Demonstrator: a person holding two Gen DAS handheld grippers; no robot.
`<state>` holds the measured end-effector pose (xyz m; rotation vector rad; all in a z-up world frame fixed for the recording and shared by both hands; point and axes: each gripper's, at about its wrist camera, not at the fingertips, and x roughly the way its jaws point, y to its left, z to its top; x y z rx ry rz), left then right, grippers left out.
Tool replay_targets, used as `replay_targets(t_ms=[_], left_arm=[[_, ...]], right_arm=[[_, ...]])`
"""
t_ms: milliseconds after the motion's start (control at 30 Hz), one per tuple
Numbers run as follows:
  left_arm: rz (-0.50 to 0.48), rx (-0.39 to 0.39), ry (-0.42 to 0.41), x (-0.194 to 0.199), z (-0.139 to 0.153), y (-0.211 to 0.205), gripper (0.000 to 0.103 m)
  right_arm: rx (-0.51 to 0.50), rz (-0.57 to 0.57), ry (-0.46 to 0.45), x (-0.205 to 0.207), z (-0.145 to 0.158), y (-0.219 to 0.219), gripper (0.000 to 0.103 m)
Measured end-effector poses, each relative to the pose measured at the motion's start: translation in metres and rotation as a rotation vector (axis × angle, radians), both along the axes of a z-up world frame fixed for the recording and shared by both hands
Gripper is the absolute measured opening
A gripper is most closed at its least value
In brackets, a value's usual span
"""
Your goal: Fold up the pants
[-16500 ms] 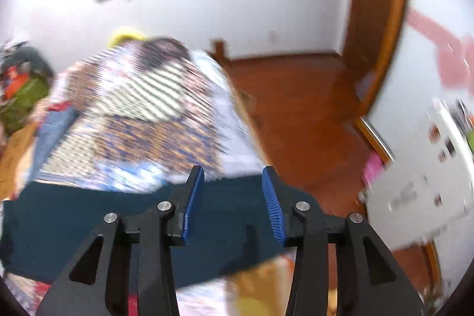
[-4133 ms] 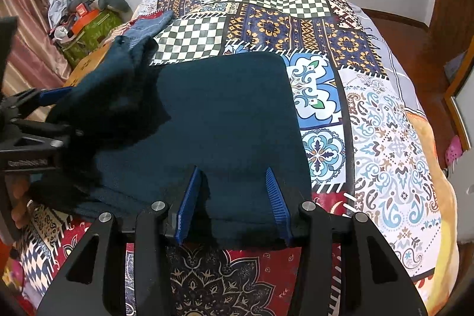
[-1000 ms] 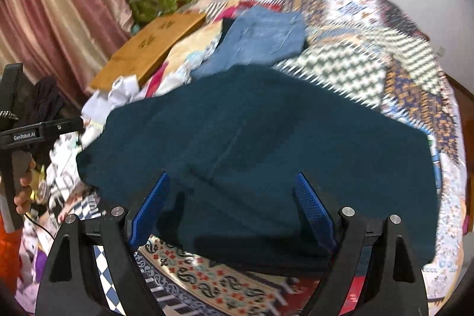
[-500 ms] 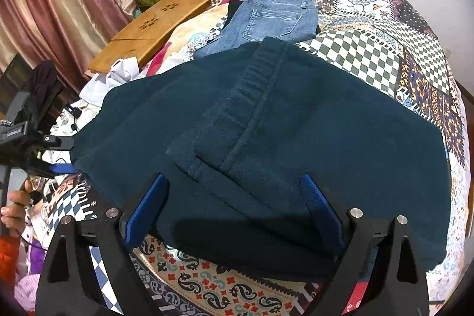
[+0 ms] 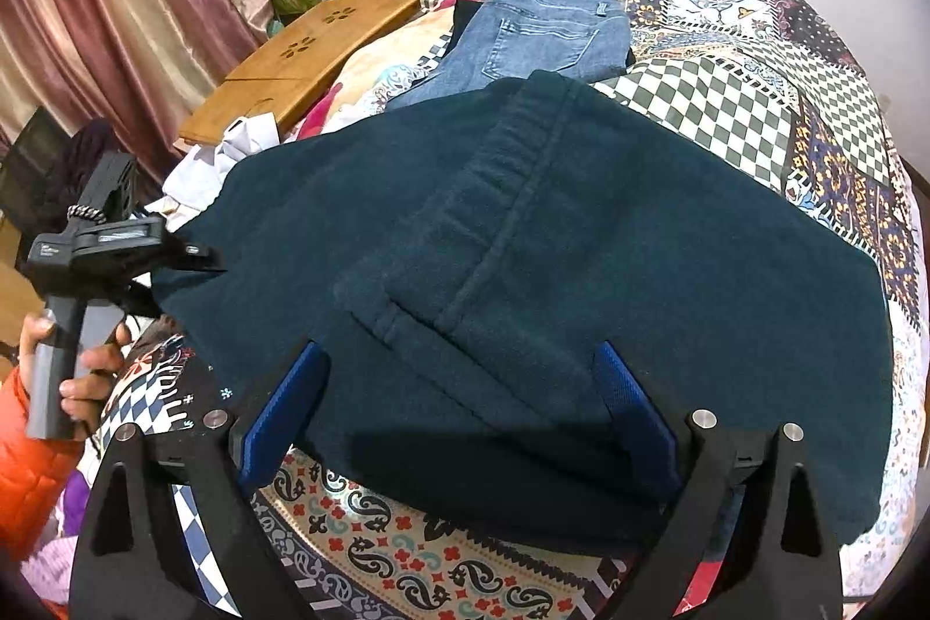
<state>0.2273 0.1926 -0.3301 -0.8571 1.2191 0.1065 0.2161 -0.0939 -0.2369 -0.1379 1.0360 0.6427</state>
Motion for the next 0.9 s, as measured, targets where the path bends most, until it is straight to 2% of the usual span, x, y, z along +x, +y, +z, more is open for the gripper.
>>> replay_targets(t_ms=[100,200,400,500,600,667,767,900], left_arm=[[0.045,0.069,-0.038,0.000,0.012,0.002,0.032],[0.084,0.130,-0.083,-0.004,0.026,0.008,0.027],[0.032,0.411,-0.160,0.000,0.077,-0.003,0.022],[0.000,0.536,-0.244,0.004,0.115,-0.017,0.021],[-0.045,0.673,-0.368,0.007,0.161,-0.044,0.021],[-0.075,0.727,-0.432,0.010,0.186,-0.062,0.021],[-0.148,0.720,-0.533,0.030,0.224,-0.097,0.021],[-0.255,0.727,-0.635,0.050,0.258,-0.153,0.020]], right_arm=[[0.004,0.002,0.002,0.001,0.000,-0.001,0.094],[-0.010,0.008,0.010,0.001,0.003,-0.002,0.092],[0.034,-0.034,0.012,0.001,0.020,-0.025,0.092],[0.045,-0.076,-0.006,-0.002,0.026,-0.045,0.092],[0.037,-0.125,-0.007,-0.002,0.025,-0.066,0.092],[0.032,-0.160,-0.005,-0.002,0.023,-0.081,0.092],[0.019,-0.202,-0.004,-0.003,0.020,-0.105,0.092],[0.014,-0.254,0.008,-0.002,0.014,-0.134,0.092]])
